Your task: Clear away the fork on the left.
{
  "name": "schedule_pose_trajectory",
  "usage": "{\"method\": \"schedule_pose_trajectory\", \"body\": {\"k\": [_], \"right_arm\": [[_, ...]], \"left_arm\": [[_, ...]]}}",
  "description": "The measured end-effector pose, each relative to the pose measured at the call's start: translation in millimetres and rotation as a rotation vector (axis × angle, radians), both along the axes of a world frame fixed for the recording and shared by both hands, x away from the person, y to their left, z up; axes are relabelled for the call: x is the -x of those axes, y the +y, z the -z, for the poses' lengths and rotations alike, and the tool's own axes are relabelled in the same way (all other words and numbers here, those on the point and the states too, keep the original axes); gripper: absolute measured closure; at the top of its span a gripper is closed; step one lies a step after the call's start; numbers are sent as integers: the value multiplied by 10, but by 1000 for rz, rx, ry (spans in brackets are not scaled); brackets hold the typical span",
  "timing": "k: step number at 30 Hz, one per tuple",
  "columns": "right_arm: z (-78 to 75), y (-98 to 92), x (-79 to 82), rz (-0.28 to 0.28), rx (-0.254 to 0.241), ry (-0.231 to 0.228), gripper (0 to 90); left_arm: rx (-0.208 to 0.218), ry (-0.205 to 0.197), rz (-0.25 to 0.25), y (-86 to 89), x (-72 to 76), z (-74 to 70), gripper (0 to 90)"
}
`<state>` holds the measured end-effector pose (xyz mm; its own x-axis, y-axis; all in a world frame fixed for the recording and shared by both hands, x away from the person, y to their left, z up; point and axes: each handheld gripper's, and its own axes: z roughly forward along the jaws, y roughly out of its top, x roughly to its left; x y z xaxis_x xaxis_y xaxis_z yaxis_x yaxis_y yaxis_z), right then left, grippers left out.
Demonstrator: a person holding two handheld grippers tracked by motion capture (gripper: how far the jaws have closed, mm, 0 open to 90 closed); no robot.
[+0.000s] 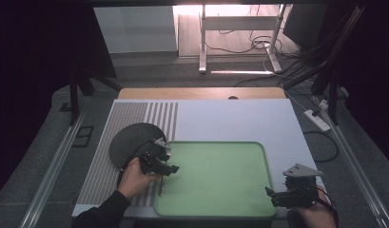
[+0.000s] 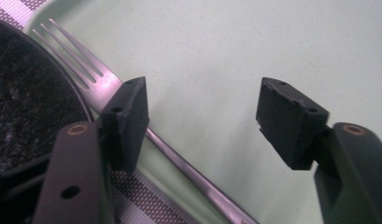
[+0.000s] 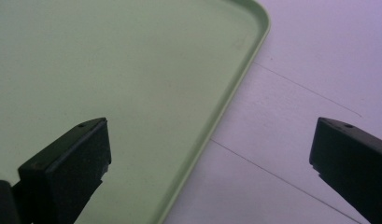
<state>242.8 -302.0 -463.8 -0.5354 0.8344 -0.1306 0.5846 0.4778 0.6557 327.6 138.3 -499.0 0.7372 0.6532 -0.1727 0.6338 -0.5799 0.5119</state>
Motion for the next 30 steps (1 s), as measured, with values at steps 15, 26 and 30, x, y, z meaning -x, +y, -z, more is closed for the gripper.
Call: {"method": "schedule_pose_trajectory", "body": {"k": [15,26,30], "right_arm": [[-1,2,2,-1,2,1,0],[0,2,4,-2,3,2,0],[1,3,3,-2,3,1,0]], "left_arm": [[35,-19,-24,64,36,-30,201],[88,-34,-43,194,96,-112,84],[91,-44,-39,238,125,-126,36]]}}
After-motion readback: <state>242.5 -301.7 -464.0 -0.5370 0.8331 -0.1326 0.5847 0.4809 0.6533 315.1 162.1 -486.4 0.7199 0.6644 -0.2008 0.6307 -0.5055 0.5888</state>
